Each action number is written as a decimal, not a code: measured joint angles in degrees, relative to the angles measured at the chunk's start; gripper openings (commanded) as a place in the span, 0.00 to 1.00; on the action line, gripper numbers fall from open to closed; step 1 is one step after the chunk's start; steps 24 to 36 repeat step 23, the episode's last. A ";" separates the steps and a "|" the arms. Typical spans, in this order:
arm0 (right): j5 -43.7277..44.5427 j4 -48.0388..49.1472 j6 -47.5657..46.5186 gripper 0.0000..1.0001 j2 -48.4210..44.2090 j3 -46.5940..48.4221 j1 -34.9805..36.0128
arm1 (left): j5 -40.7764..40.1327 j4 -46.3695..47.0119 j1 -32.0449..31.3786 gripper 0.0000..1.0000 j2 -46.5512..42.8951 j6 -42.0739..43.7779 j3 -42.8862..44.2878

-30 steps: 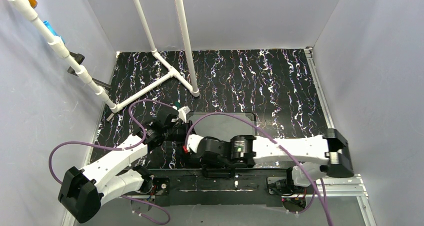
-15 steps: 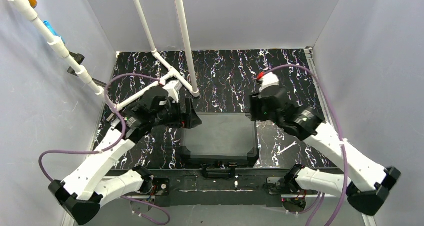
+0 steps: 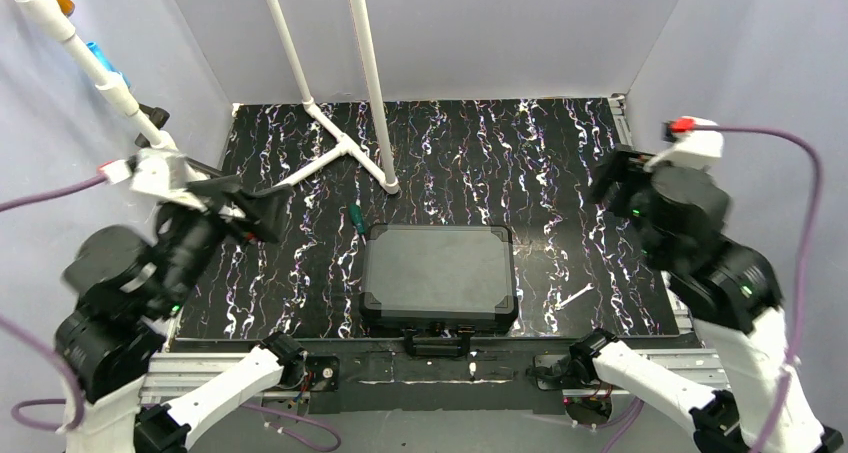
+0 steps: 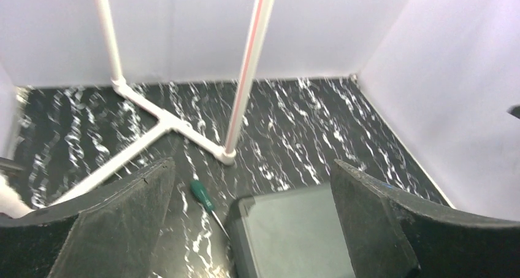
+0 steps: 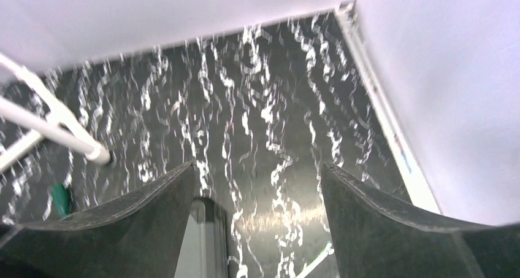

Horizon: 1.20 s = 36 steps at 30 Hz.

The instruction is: Pack up texas hold em set

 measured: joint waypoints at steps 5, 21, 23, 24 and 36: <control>4.41 3.82 -4.25 0.83 -8.67 2.18 0.00 | -4.67 0.69 0.00 0.98 -3.65 5.09 3.31; 7.72 8.05 -10.28 0.85 -11.91 3.35 -0.07 | -10.35 -3.18 0.00 0.98 -3.83 8.50 5.15; 7.18 8.34 -10.39 0.85 -12.39 2.29 -0.07 | -10.76 -3.55 0.00 0.98 -3.88 8.43 5.46; 7.18 8.34 -10.39 0.85 -12.39 2.29 -0.07 | -10.76 -3.55 0.00 0.98 -3.88 8.43 5.46; 7.18 8.34 -10.39 0.85 -12.39 2.29 -0.07 | -10.76 -3.55 0.00 0.98 -3.88 8.43 5.46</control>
